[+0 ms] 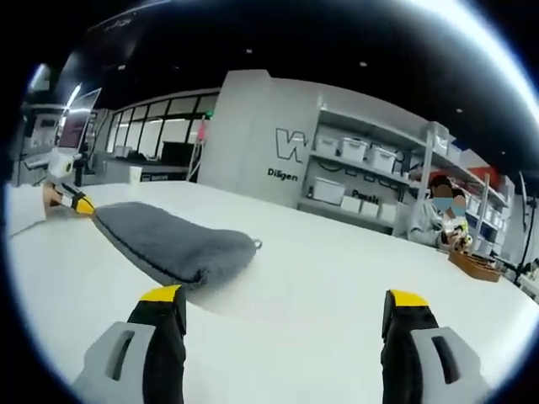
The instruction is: Open the folded towel by lifting each exposed corner and separating the folded layers until the towel lies flat within the target outline without major curled edges
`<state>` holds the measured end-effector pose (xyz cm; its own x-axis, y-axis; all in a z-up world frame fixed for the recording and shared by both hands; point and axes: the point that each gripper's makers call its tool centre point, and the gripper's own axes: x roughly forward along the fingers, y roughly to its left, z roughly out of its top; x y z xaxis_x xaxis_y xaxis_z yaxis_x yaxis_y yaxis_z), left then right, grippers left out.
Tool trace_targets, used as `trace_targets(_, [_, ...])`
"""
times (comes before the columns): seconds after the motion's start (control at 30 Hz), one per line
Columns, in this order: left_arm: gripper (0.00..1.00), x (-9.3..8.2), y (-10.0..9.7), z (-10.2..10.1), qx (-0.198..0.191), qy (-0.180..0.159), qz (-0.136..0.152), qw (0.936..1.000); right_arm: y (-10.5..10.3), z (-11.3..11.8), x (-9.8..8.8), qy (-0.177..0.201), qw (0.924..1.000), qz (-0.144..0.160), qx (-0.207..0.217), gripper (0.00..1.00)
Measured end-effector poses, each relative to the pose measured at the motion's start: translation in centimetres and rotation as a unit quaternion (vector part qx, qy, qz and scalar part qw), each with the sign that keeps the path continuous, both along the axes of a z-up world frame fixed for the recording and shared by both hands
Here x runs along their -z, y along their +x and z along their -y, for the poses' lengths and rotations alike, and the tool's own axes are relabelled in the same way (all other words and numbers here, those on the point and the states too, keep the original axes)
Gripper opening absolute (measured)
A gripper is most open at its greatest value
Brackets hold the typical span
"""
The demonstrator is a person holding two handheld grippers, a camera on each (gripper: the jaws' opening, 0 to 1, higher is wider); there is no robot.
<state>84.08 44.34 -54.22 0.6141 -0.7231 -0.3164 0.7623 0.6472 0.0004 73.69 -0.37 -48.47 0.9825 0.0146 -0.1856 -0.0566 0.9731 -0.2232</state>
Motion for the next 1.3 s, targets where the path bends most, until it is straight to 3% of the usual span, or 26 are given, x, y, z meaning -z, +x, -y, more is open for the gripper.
trace_targets(0.07, [0.19, -0.7, 0.3, -0.9, -0.052, -0.036, -0.014, 0.9979, 0.0, -0.1, 0.1, -0.001, 1.0, -0.001, -0.002, 0.97])
trace_targets(0.1, [0.21, -1.3, 0.2, -0.9, -0.059, -0.051, -0.002, 0.9969, 0.0, -0.1, 0.0, 0.0, 1.0, 0.0, -0.002, 0.97])
trace_targets(0.33, [0.4, -3.1, -2.1, -0.5, -0.056, -0.034, 0.048, 0.9967, 0.2, -0.5, 0.5, -0.004, 0.9999, -0.005, -0.01, 0.96])
trace_targets(0.4, [0.47, -2.8, -2.7, -0.4, -0.058, -0.038, 0.026, 0.9973, 0.3, -0.7, 0.6, -0.007, 0.9998, -0.008, -0.014, 0.97])
trace_targets(0.53, [0.61, -2.9, -3.8, 0.2, -0.049, -0.065, 0.018, 0.9965, 0.3, -0.8, 0.6, -0.009, 0.9998, -0.008, -0.014, 0.97])
trace_targets(0.77, [0.89, -3.9, -5.1, 1.0, -0.026, -0.066, 0.025, 0.9972, 0.5, -1.0, 1.0, -0.011, 0.9997, -0.011, -0.018, 0.96])
trace_targets(1.0, [1.0, -4.0, -5.4, 0.6, -0.026, -0.082, 0.014, 0.9962, 0.8, -2.8, 2.0, -0.015, 0.9988, -0.027, -0.039, 0.95])
trace_targets(1.17, [1.0, -4.5, -5.6, 0.9, -0.016, -0.087, 0.021, 0.9959, 1.0, -4.7, 2.6, -0.018, 0.9979, -0.034, -0.053, 0.94])
trace_targets(1.3, [1.0, -5.0, -5.8, 1.3, -0.012, -0.075, 0.034, 0.9966, 1.2, -7.2, 2.1, -0.007, 0.9976, -0.027, -0.064, 0.94])
